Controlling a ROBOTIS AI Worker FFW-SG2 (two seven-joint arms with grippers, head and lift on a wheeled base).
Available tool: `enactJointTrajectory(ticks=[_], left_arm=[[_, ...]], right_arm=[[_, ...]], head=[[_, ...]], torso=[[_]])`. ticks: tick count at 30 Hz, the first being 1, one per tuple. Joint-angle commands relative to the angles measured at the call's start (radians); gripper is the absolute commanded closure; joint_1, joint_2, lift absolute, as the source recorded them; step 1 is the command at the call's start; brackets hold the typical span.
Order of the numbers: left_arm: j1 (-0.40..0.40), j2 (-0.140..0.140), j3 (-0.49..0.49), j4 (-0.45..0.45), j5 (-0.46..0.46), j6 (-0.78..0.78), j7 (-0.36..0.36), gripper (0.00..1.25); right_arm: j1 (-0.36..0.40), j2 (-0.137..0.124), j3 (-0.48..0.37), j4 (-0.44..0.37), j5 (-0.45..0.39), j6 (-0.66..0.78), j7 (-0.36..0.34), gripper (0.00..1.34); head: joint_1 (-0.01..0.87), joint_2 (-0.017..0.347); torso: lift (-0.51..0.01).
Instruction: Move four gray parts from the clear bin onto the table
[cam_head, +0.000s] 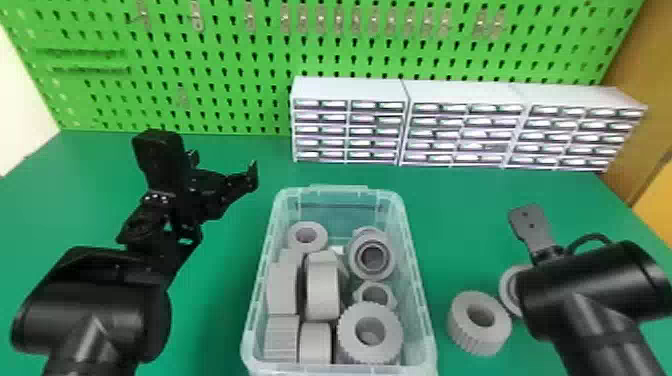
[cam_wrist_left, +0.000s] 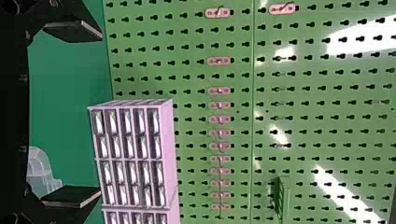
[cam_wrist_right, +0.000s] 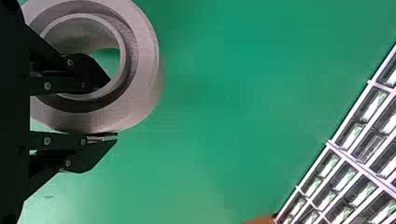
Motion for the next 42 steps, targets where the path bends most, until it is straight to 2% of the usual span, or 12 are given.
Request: enactJointTrajectory(ticks=[1,5,18,28,37,42], left_arm=[[-0.003,0.0,0.0,0.0,-0.002,-0.001,-0.001,0.12],[-0.004,0.0,-0.002,0.0,-0.005,0.001,-0.002,0.12],[-0.003,0.0,-0.002,0.001,-0.008,0.001,-0.008,0.12],[-0.003,0.0,-0.003,0.001,-0.008,0.002,-0.01,0.12],[-0.001,0.0,-0.002,0.001,-0.006,0.002,-0.011,0.12],[-0.003,0.0,-0.002,0.001,-0.006,0.002,-0.011,0.12]], right_arm=[[-0.003,0.002,-0.007,0.0,-0.011,-0.009,0.0,1.21],[0.001,0.011,-0.056,0.002,-0.064,-0.038,0.0,1.02],[0.034,0.051,-0.219,0.025,-0.195,-0.135,0.0,1.02],[0.032,0.052,-0.228,0.032,-0.193,-0.142,0.0,1.01],[0.035,0.057,-0.231,0.028,-0.19,-0.164,0.0,0.65],[0.034,0.055,-0.228,0.028,-0.185,-0.164,0.0,0.55]], head=[[0.686,0.026],[0.686,0.026],[0.686,0.026],[0.686,0.026],[0.686,0.026],[0.686,0.026]], torso=[[-0.05],[-0.05],[-0.05],[-0.05],[-0.05],[-0.05]])
